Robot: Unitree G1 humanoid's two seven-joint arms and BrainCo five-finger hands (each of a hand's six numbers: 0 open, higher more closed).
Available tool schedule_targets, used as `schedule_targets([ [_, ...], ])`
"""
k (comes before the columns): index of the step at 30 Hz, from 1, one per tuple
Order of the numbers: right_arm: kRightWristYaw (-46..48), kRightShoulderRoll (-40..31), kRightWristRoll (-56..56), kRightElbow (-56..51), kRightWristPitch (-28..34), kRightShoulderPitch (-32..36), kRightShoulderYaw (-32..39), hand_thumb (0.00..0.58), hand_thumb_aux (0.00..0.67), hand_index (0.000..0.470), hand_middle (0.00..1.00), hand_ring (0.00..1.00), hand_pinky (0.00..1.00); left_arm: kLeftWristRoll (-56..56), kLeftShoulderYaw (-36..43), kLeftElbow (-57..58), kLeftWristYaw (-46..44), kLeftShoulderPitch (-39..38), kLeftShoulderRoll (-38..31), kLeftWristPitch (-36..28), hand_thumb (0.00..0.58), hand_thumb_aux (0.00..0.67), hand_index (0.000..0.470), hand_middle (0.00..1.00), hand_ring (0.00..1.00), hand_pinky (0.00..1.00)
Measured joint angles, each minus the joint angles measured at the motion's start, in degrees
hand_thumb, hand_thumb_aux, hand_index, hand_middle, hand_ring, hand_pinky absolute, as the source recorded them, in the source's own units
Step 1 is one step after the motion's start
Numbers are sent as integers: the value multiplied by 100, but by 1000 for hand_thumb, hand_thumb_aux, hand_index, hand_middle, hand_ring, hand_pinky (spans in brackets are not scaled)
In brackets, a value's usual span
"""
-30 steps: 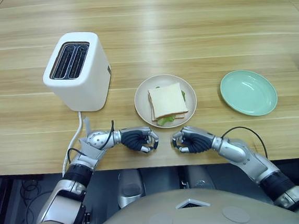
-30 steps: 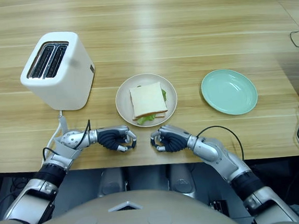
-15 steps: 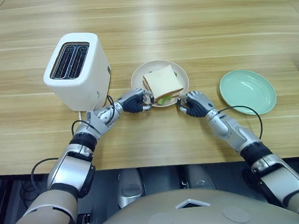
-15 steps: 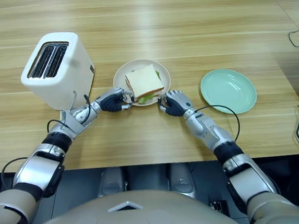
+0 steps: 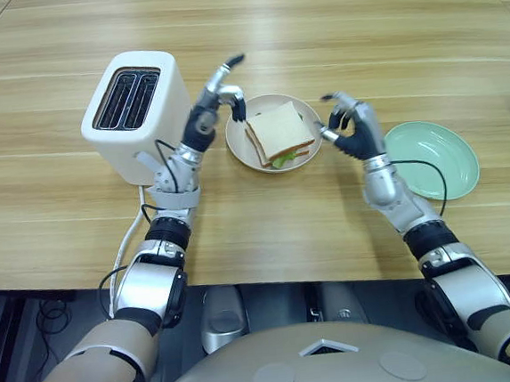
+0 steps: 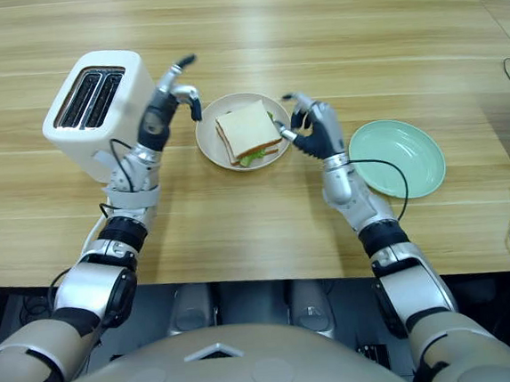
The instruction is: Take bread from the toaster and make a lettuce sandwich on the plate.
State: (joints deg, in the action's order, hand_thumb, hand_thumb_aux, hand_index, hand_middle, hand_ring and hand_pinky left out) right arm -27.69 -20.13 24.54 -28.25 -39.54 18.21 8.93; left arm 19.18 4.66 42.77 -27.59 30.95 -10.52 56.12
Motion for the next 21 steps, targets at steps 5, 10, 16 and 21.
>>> schedule_targets([
  [5,510,211,-727,760,-33,-280,-309,0,0,0,0,0,0,384,-204,-765,-334,-431,222,-385,0,0,0,0,0,0],
  [10,708,373,-853,825,43,-293,-504,0,0,0,0,0,0,176,-358,-853,-195,-596,543,-492,0,0,0,0,0,0],
  [16,812,478,-842,820,46,-293,-603,0,0,0,0,0,0,-199,-390,-694,-92,-655,781,-538,0,0,0,0,0,0],
  [21,812,498,-807,811,35,-293,-720,0,0,0,0,0,0,-399,-458,-578,38,-643,828,-540,0,0,0,0,0,0],
])
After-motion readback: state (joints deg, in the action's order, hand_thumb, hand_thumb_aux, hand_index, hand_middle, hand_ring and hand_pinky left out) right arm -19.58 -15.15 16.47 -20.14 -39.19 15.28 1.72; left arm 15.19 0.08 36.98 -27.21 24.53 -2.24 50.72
